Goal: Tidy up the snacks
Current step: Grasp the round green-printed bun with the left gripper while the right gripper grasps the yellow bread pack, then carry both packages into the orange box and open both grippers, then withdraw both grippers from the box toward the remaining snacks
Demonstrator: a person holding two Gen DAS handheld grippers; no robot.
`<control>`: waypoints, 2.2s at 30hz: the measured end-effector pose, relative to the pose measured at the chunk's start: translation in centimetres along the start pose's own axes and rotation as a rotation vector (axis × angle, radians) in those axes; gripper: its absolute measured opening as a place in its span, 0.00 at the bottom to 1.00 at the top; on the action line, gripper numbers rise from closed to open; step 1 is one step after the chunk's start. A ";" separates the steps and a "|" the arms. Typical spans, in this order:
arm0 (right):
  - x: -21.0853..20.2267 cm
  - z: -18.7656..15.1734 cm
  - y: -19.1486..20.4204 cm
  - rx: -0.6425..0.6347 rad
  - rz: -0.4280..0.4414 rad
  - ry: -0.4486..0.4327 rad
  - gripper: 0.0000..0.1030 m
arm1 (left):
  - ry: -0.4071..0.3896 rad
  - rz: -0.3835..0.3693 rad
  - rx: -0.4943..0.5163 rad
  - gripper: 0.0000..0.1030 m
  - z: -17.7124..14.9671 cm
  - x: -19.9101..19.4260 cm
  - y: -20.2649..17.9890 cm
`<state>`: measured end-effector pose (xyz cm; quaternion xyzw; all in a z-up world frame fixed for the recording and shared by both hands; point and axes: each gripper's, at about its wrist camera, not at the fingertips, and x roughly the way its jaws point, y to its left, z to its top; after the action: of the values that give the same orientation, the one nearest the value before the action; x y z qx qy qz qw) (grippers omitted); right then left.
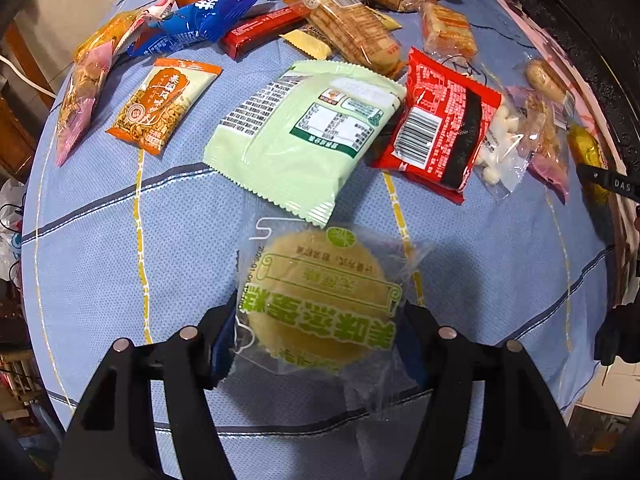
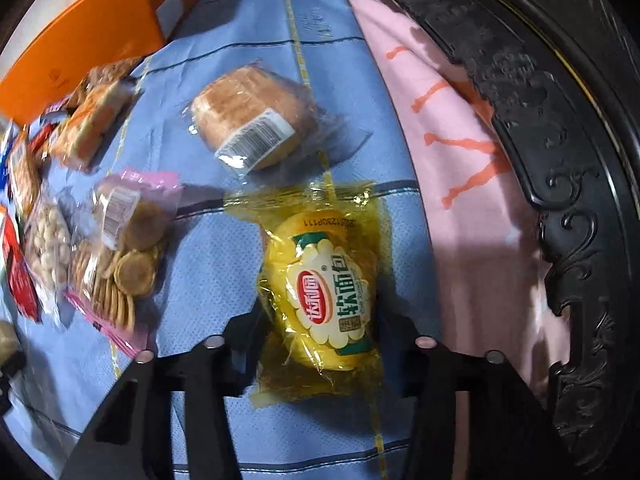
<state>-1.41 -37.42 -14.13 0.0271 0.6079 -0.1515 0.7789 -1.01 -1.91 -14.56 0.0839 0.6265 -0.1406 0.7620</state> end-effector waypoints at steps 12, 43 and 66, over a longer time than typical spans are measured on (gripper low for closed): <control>-8.0 -2.1 4.7 -0.098 0.263 -0.072 0.40 | -0.030 -0.080 -0.057 0.63 -0.5 -2.9 3.5; -11.0 29.2 18.3 -0.050 0.481 -0.327 0.40 | -0.338 -0.062 -0.078 0.64 33.9 -11.3 7.7; -6.7 11.7 10.2 -0.065 0.286 -0.209 0.84 | -0.229 0.047 0.045 0.96 17.5 -7.2 7.1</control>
<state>10.86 -28.98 -6.19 0.0723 0.5180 -0.0213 0.8520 16.25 0.25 -4.38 0.0991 0.5298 -0.1454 0.8297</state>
